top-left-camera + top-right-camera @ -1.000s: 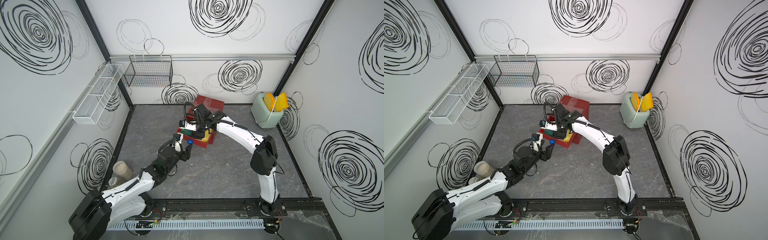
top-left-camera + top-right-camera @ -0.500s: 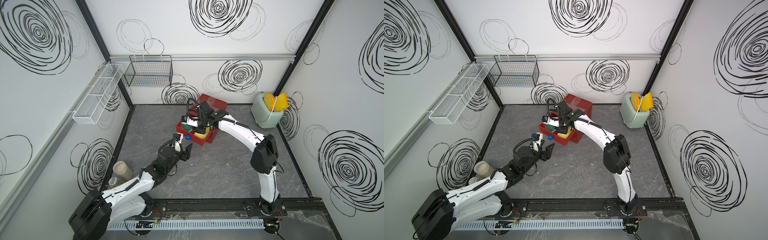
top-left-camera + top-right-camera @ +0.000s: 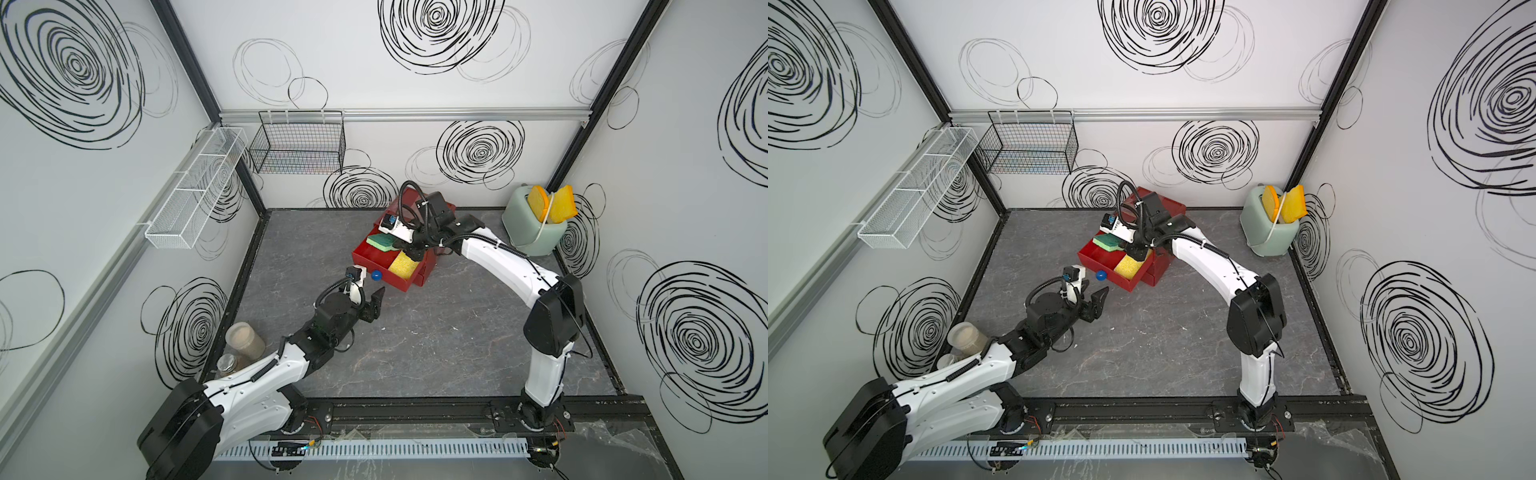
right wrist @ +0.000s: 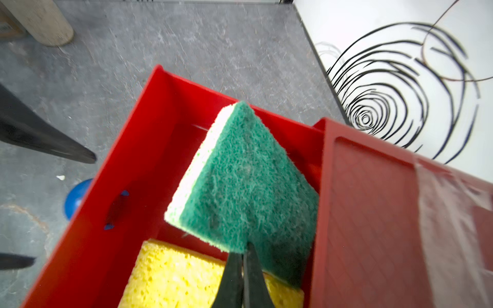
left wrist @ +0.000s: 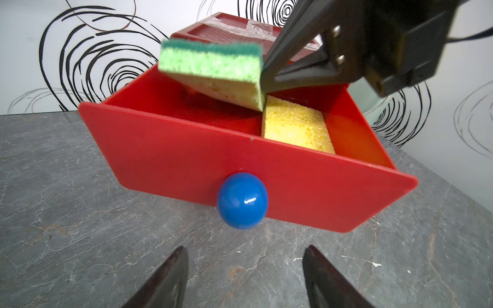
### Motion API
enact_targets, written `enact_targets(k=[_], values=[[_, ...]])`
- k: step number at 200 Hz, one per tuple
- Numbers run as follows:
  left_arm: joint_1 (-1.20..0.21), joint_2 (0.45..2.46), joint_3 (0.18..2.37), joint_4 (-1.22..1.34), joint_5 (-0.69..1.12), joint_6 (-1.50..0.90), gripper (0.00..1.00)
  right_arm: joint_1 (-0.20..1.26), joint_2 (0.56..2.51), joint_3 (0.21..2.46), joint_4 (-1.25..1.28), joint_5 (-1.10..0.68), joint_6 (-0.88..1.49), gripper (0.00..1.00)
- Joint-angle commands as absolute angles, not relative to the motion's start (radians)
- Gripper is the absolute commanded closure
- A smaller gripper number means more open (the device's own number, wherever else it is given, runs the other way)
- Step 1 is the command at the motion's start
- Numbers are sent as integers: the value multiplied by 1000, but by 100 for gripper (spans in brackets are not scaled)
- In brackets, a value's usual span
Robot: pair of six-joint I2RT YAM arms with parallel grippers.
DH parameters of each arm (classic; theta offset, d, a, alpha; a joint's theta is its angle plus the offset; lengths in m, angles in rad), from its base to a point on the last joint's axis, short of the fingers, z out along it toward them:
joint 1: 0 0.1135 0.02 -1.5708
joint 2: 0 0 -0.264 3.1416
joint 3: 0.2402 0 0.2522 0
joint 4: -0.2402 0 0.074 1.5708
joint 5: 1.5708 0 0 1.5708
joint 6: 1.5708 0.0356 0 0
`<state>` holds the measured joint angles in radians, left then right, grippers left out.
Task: Take the sponge out of the drawer
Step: Pick up the sponge from the drawer.
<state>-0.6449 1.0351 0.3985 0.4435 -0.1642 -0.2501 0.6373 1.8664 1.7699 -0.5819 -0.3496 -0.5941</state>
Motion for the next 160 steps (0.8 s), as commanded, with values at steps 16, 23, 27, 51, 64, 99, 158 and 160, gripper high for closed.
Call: enact_targets(k=[16,23,27,51,64,99,158,160], values=[[-636,1033,410,489,-158,-249,28,628,1776,1728,-507,-495,-554,100],[-636,1031,410,490,-158,-249,28,625,1759,1716,-493,-513,-548,100],[-636,1032,411,488,-159,-249,28,624,1750,1711,-486,-528,-544,100],[-634,1033,411,489,-158,-249,28,600,1688,1649,-402,-621,-513,100],[-635,1034,411,492,-154,-252,28,590,1668,1614,-356,-620,-498,100],[-635,1029,407,493,-158,-251,28,575,1619,1606,-342,-601,-460,100],[-629,1042,407,504,-152,-251,28,507,1338,1466,-205,-180,-239,100],[-629,1042,407,504,-152,-251,28,504,1333,1463,-210,-146,-234,100]])
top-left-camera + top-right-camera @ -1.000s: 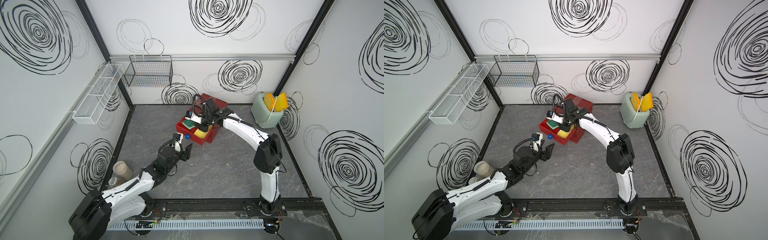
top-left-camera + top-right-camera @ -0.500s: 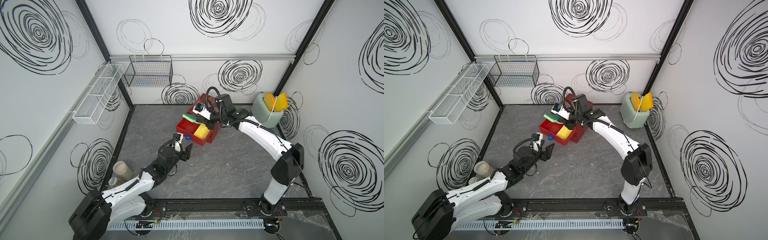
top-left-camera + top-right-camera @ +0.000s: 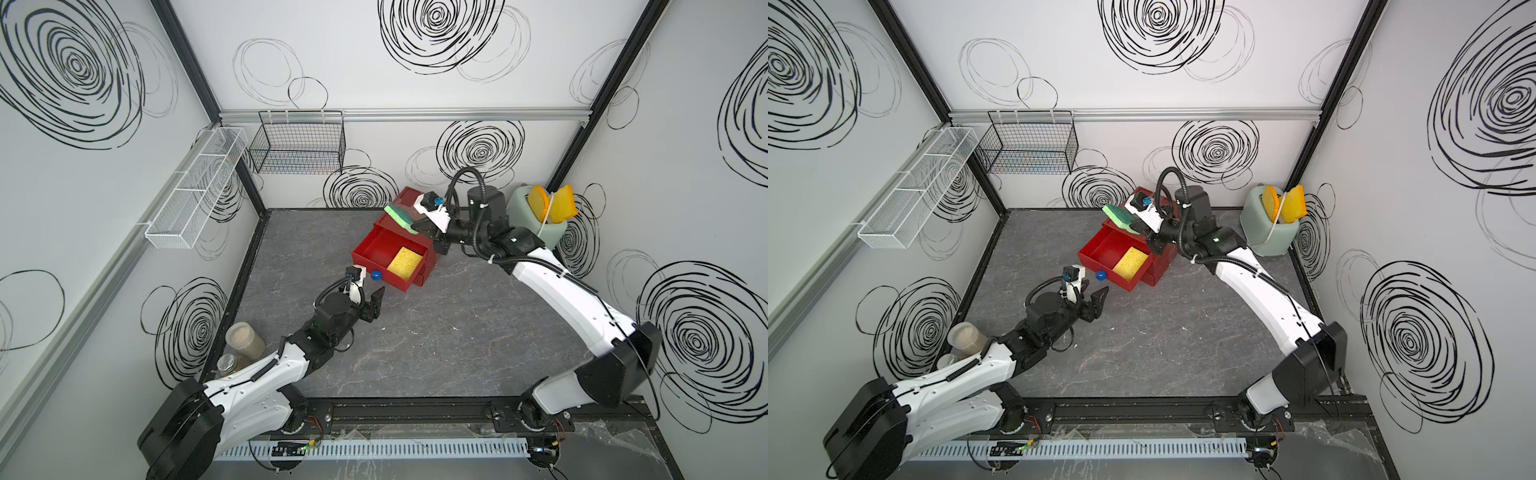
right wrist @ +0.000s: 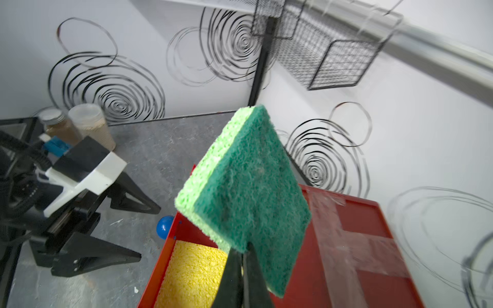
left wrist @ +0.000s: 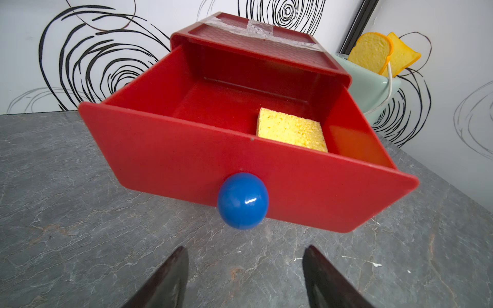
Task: Take the sponge out of the drawer
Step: Pick up the sponge from the drawer, then place the sponge at the center of the board.
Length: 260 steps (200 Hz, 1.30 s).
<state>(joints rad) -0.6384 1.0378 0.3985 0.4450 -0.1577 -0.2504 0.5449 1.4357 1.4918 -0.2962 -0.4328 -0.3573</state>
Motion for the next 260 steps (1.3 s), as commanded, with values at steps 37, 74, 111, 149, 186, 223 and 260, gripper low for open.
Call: enact_targets(k=[37,74,111,149,186,223,260], values=[[-627,1040,403,502,-145,-253,28,343,1328,1330,-309,173,-88,100],[-627,1038,405,502,-140,-256,28,171,1373,1103,-241,157,53,100],[-627,1033,409,496,-137,-256,28,155,1545,1080,-249,126,73,100],[-627,1024,410,488,-139,-255,28,183,1695,1113,-234,135,92,100],[-628,1016,411,481,-143,-254,29,194,1788,1154,-213,94,116,98],[-628,1014,407,482,-144,-255,29,210,1782,1190,-211,54,93,66],[-627,1022,405,489,-141,-255,28,258,1697,1279,-270,76,5,62]])
